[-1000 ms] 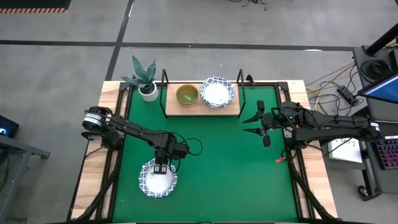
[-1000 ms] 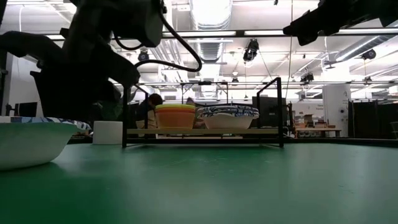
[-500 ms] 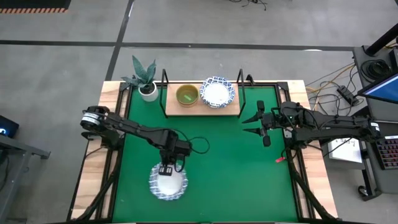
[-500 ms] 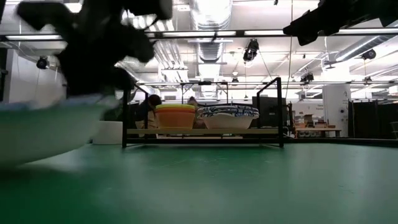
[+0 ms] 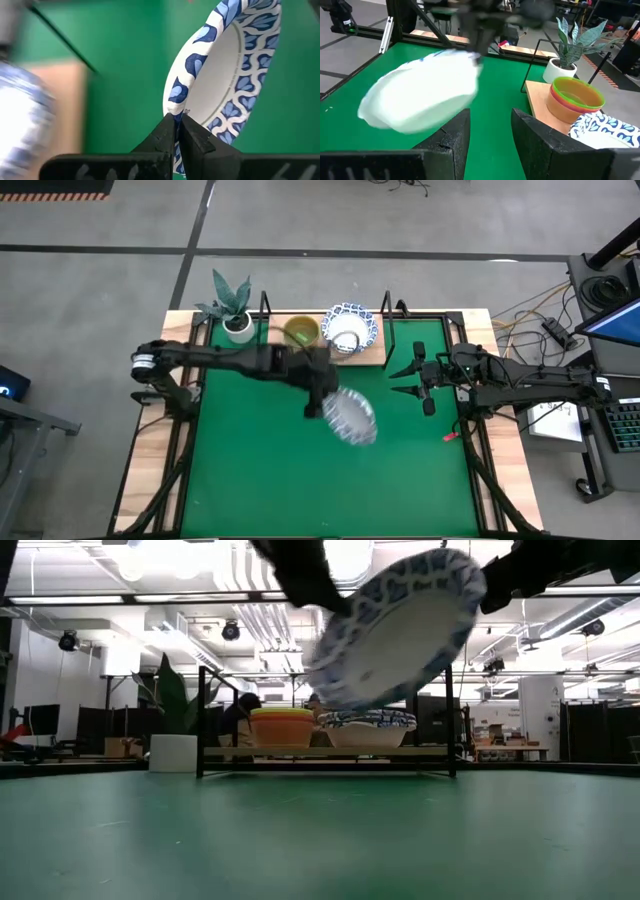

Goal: Place and stack bowls onto a shelf
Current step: Stack the blue patterned bowl on top of the other blue patterned bowl on the shelf

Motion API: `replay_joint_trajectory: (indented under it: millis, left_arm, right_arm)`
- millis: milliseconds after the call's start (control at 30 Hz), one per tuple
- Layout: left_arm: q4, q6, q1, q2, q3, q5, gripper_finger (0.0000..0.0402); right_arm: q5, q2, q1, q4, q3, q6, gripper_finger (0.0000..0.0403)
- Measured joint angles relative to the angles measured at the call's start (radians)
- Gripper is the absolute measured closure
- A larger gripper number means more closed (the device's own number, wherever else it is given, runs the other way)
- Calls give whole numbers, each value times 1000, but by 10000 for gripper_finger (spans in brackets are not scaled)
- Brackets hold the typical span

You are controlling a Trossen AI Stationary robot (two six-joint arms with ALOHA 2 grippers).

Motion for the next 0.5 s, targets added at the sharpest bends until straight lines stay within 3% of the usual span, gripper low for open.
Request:
replay_joint_trajectory:
  millis: [267,500]
  left_arm:
    - [210,64,186,0,13,-208,401]
    - [268,-68,332,7,13,-217,401]
  right_arm:
    - [0,0,0,0,0,-4,271]
    - [0,0,0,-1,0,-7,271]
